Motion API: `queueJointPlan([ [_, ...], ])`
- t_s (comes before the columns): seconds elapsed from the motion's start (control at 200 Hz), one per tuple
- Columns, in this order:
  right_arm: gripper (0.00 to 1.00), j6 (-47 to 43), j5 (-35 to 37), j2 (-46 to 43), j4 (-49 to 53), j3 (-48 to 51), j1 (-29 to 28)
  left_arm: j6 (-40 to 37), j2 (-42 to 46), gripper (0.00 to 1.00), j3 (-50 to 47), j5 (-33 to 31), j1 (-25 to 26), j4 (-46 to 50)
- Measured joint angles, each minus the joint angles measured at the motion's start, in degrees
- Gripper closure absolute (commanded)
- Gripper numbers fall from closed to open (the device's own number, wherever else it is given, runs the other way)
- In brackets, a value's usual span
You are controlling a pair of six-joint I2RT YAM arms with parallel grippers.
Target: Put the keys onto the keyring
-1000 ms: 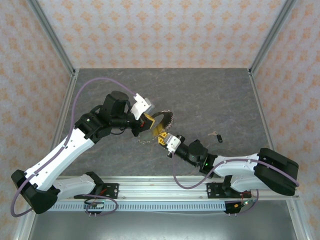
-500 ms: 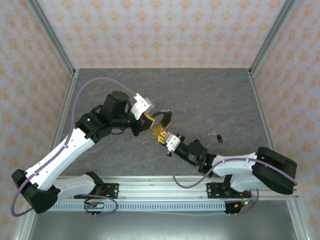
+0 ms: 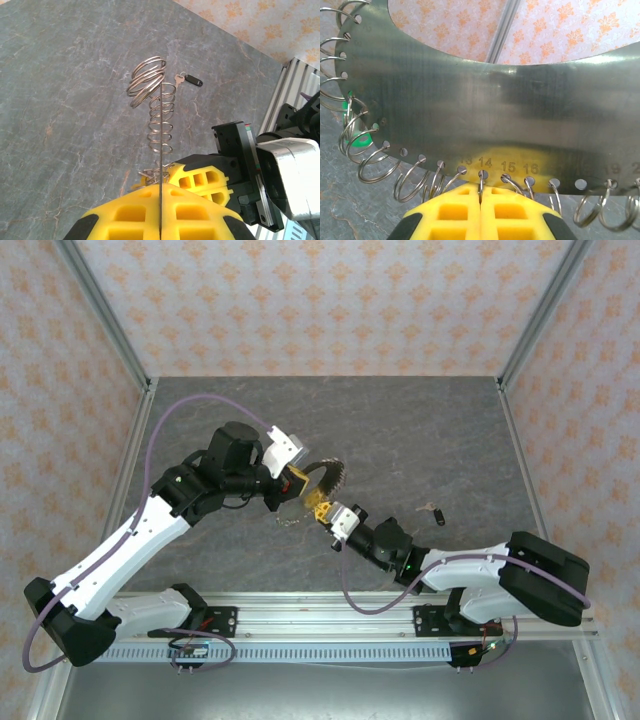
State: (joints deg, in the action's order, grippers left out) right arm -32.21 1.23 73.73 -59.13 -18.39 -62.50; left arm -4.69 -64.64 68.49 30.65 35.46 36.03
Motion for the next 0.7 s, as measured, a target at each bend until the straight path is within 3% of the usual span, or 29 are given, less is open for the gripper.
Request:
queueJointPlan([
  [0.375, 1.00, 2.0, 0.5, -5.4, 6.7, 0.9, 0.7, 9.5, -1.7, 1.00, -3.1, -4.3, -0.2, -5.3],
  [0.701, 1.00, 4.5, -2.6, -7.8, 14.6, 1.3, 1.8, 16.9, -2.9, 0.92, -8.3, -4.2, -0.3, -10.8],
])
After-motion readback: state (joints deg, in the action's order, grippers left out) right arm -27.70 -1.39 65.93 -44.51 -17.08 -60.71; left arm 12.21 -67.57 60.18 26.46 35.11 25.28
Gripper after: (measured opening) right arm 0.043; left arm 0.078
